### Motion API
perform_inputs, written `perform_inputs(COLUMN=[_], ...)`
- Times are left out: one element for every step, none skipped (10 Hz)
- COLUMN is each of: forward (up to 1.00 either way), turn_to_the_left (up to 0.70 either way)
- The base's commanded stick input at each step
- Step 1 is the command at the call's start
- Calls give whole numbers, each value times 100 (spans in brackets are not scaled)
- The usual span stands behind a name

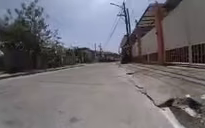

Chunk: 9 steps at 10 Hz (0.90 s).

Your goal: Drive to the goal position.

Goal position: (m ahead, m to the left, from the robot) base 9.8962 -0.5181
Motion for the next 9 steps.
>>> perform_inputs(forward=[100, 100, 100, 100, 100, 100, 100, 100, 100], turn_to_the_left=[5, -7, -35, -26, -4, -19, -35, -15, -7])
